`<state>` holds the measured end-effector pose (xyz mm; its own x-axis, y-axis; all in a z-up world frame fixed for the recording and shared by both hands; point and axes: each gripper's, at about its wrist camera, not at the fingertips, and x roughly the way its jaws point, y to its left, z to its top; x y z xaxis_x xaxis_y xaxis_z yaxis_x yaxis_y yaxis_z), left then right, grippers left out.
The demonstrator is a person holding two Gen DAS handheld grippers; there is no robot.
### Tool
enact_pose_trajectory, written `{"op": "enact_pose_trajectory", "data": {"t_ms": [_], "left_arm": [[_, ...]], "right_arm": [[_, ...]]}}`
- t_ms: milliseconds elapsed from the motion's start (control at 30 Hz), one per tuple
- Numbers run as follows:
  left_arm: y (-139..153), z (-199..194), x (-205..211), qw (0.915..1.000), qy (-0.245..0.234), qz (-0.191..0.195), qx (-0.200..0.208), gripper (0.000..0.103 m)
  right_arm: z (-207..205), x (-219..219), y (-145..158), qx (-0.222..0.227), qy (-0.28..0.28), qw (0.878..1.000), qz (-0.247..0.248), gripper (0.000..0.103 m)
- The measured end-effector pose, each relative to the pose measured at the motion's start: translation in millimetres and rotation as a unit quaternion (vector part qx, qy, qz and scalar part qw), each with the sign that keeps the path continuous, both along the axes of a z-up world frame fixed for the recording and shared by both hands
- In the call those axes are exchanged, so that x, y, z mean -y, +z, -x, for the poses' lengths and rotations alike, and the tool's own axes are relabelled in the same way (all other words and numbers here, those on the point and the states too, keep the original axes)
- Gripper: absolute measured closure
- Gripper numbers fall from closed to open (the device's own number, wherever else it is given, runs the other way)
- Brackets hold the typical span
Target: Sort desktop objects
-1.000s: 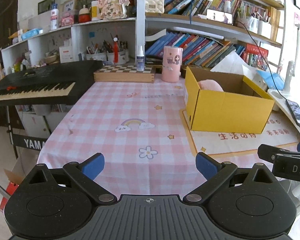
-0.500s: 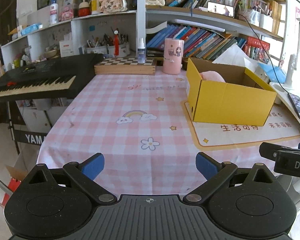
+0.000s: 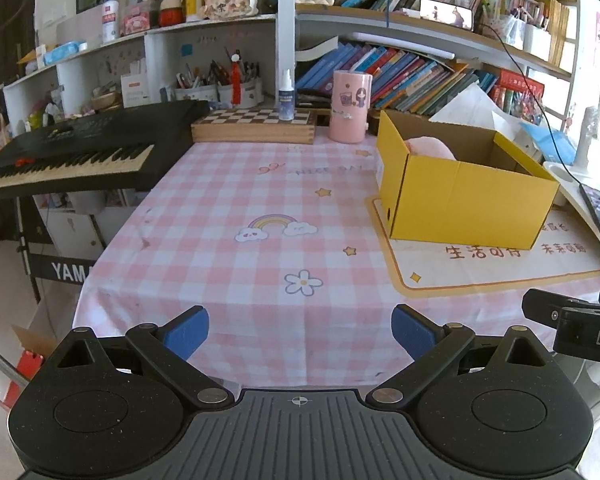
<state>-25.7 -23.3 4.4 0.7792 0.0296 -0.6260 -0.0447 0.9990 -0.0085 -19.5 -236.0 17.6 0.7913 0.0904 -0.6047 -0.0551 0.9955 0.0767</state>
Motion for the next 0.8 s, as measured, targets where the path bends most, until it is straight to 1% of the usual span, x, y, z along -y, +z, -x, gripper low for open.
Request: {"op": "enact_pose_trajectory", "data": {"t_ms": [233, 367, 800], "left_arm": [[-0.6, -1.4, 0.6, 1.0000, 0.002, -0.003, -0.004, 0.003], [-0.9, -1.5, 0.7, 1.0000, 0.004, -0.004, -0.005, 0.000], [-3.5, -5.4, 0.7, 0.9999, 0.001, -0.005, -0.013, 0.000]], "right_arm": [[-0.5, -1.4, -1.0, -0.002, 0.003, 1.000, 0.000, 0.000], [-1.6, -2.0, -1.5, -0.003, 0.005, 1.000, -0.001, 0.000], [-5.3, -2.1, -2.5, -0.005, 0.001, 1.000, -0.001, 0.000]]}}
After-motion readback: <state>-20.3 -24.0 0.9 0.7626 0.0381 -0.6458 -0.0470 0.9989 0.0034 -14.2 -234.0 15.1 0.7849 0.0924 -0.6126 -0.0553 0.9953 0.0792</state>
